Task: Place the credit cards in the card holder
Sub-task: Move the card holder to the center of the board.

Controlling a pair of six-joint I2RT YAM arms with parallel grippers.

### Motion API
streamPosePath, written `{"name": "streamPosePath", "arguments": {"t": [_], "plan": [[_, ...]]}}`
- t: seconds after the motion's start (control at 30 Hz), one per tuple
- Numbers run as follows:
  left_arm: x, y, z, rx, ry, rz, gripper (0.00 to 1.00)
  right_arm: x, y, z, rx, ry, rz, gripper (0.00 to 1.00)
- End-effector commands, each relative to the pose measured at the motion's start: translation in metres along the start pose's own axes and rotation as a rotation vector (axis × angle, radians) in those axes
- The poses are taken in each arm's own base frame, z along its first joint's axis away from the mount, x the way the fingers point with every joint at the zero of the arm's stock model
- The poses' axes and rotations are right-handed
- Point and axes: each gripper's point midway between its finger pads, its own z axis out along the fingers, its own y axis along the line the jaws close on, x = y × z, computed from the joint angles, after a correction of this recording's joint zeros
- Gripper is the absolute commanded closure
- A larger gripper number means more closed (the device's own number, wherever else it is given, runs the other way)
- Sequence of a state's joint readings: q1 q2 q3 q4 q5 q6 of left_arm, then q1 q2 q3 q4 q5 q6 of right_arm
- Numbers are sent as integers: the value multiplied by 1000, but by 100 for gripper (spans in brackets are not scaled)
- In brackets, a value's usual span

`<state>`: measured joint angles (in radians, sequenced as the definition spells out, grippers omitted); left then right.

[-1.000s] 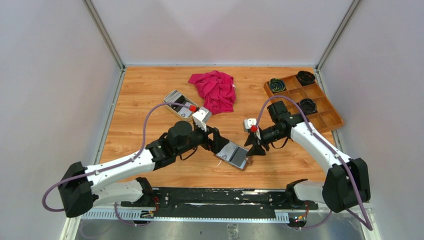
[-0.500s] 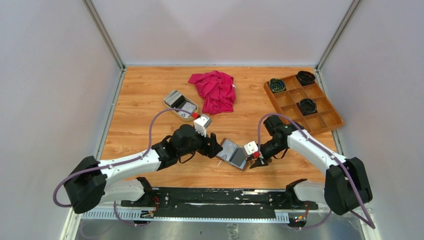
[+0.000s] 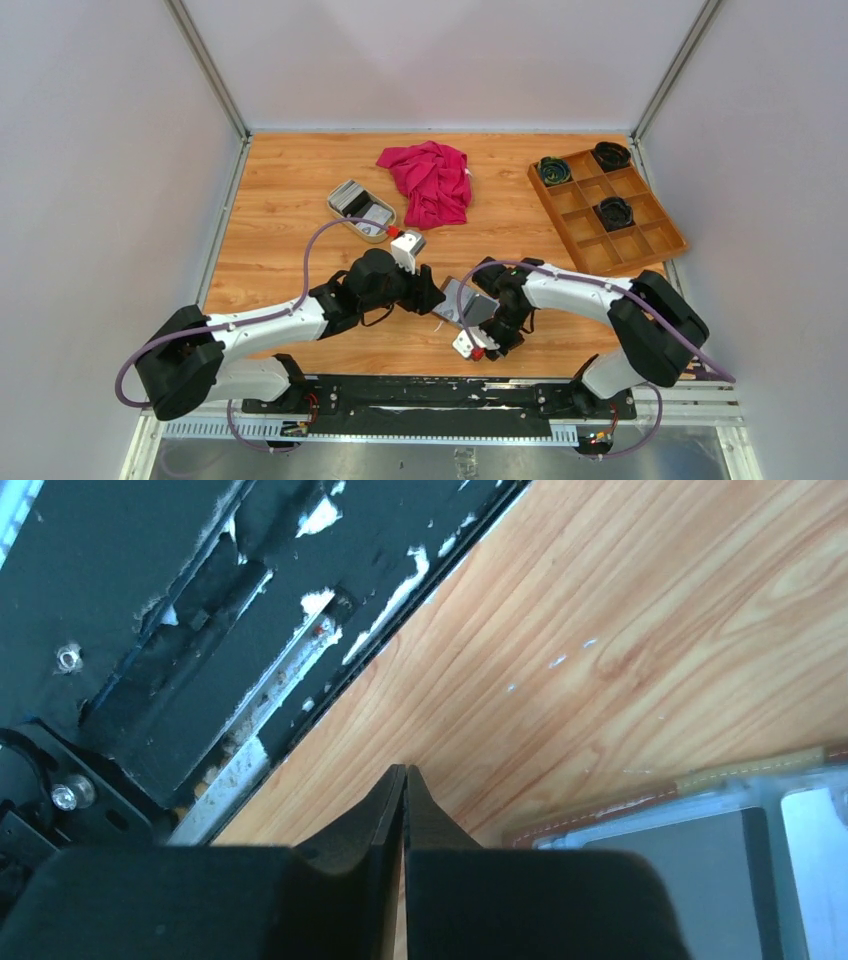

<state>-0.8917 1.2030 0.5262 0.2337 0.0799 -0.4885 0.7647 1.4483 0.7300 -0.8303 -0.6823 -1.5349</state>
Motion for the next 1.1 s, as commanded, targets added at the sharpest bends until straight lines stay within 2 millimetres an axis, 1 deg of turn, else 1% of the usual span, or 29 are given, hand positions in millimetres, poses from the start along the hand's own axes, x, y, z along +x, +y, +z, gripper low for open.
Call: {"name": "streamPosePath", "arguments": {"t": [0.0,0.07,0.17,0.23,0.3,0.4,0.47,0.5,0.57,0.63,0.7,0.73,0.8,0.83,0.87,0.9,0.97,1.0,1.07], "plan": [[2,1,0,5,-14,-20,45,27,-25,-3,61,208,91,98],[3,1,-1,4,-16,-25,45,38,-41,-10,134,274,140,99],[5,0,-2,15,-16,-38,45,51,-63,-27,278,354,188,100],[8,-2,-1,32,-12,-52,45,60,-76,-40,373,387,226,100],[9,-5,2,52,-13,-70,45,76,-87,-57,471,440,281,99],[11,-9,6,74,-15,-99,45,100,-99,-89,632,491,382,97],[11,-12,9,90,-14,-109,45,109,-100,-104,706,476,456,96],[10,-13,10,96,-17,-112,45,108,-98,-106,712,454,469,95],[8,-15,11,102,-19,-113,46,99,-91,-103,685,384,466,91],[4,-16,11,105,-27,-116,46,83,-89,-104,680,291,492,83],[1,-17,10,101,-39,-130,45,63,-91,-110,682,153,567,75],[-1,-17,10,97,-46,-140,45,52,-93,-115,678,78,614,69],[-4,-16,11,86,-58,-167,45,32,-99,-123,653,-78,744,49],[-6,-16,12,82,-67,-180,45,21,-102,-126,623,-149,790,42],[-8,-16,12,80,-75,-198,45,11,-106,-125,577,-222,829,38],[-9,-15,14,74,-84,-209,46,3,-110,-125,535,-283,868,37],[-11,-12,16,60,-97,-236,47,-2,-121,-120,455,-353,984,39],[-11,-10,18,50,-100,-245,51,-3,-127,-119,424,-379,1030,40],[-13,-5,21,22,-111,-265,58,0,-134,-111,370,-412,1131,41]]}}
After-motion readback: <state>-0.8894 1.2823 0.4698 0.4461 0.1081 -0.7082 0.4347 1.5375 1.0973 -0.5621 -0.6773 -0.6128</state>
